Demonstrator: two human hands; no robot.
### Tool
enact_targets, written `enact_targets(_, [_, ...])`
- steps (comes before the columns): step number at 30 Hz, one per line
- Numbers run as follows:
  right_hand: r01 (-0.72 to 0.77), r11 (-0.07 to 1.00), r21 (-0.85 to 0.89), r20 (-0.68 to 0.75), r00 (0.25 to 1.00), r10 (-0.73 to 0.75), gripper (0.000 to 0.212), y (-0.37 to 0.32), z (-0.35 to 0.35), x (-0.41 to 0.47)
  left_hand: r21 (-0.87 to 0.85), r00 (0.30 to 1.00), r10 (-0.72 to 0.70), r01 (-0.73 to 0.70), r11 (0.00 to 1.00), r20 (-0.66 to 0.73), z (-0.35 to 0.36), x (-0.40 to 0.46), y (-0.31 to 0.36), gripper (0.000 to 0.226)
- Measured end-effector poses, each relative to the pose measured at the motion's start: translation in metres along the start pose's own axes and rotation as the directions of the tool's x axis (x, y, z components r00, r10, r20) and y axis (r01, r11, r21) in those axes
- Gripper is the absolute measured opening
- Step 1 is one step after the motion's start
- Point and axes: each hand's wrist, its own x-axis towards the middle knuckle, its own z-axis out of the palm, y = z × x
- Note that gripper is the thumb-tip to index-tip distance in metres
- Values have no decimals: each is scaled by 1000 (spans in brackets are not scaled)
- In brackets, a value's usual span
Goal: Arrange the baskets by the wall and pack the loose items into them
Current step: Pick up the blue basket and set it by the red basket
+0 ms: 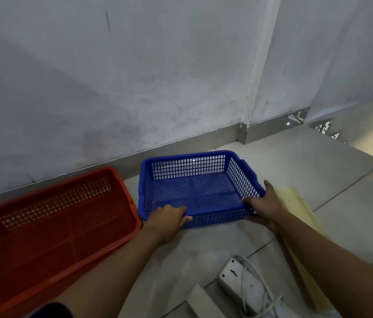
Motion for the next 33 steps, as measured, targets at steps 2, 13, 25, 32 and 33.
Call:
enact_targets(2, [26,991,129,49,998,-32,93,0,7,3,-38,996,-79,77,996,-51,-1,7,3,37])
enact_targets(13, [73,988,-137,350,936,-21,78,-12,22,-10,-180,974,-224,214,960,-42,11,29,13,23])
enact_targets(25, [320,866,-385,206,944,-257,63,-50,-35,-43,32,996,-22,25,999,-87,-43,19,81,71])
enact_targets(32, [485,683,-545,6,818,-576,53,-107,-135,-96,-274,870,200,-348,897,-451,-120,31,236,45])
enact_targets(33, [495,665,-560,-33,788,-615,51,-111,-156,-101,-277,843,226,-395,876,-489,-130,31,261,40])
